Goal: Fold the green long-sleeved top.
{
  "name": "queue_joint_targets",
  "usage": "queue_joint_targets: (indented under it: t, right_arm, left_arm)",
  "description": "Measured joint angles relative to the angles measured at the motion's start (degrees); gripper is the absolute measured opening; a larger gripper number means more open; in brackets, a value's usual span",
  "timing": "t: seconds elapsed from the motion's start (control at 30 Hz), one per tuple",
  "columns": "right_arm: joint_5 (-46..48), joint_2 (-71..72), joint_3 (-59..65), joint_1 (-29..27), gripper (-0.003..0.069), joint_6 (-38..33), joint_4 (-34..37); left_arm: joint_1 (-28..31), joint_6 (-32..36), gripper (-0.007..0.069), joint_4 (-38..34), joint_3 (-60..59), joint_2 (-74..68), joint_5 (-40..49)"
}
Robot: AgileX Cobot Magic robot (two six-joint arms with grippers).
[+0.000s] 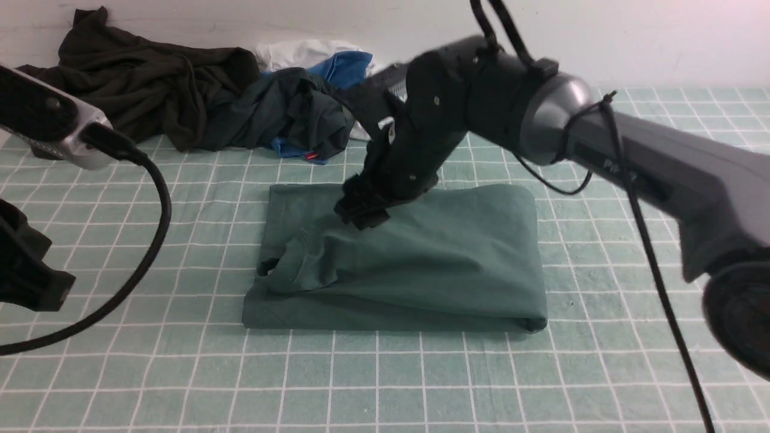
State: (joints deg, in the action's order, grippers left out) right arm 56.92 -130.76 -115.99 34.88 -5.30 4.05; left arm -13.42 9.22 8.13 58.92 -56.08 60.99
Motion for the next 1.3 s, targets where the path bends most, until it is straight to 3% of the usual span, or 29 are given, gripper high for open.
queue_joint_targets:
  t: [0.27, 0.53, 0.7, 0.93, 1.2, 1.3]
  right_arm:
    - [-1.9, -4.3, -0.1, -0.2, 0.0439, -0.2, 0.8]
    - [8.2, 13.4, -1.5, -0.5, 0.0439, -4.1, 1.6]
    - [8.9, 24.8, 3.6, -1.2, 0.0404, -5.0, 2.1]
    - [-3.3, 47.0, 30.5, -1.3, 0.0242, -5.1, 2.4]
    - [-19.8, 69.5, 57.0, -1.3, 0.0028, -5.1, 6.0]
    - [-23.5, 75.8, 62.8, -1.3, -0.0004, -5.1, 6.3]
  left_arm:
    - [0.0, -0.8, -0.0003, 0.0, -5.4, 0.1, -5.6]
    - [0.0, -2.1, -0.0003, 0.0, -7.8, 15.7, -4.7]
    - [0.0, -5.3, -0.0003, 0.1, -14.2, 28.8, -4.2]
    - [0.0, -9.8, -0.0003, 0.1, -26.2, 43.9, -5.6]
    - [0.0, -9.2, -0.0003, 0.2, -30.2, 48.1, -7.5]
    - [0.0, -9.2, -0.0003, 0.2, -30.3, 48.1, -7.7]
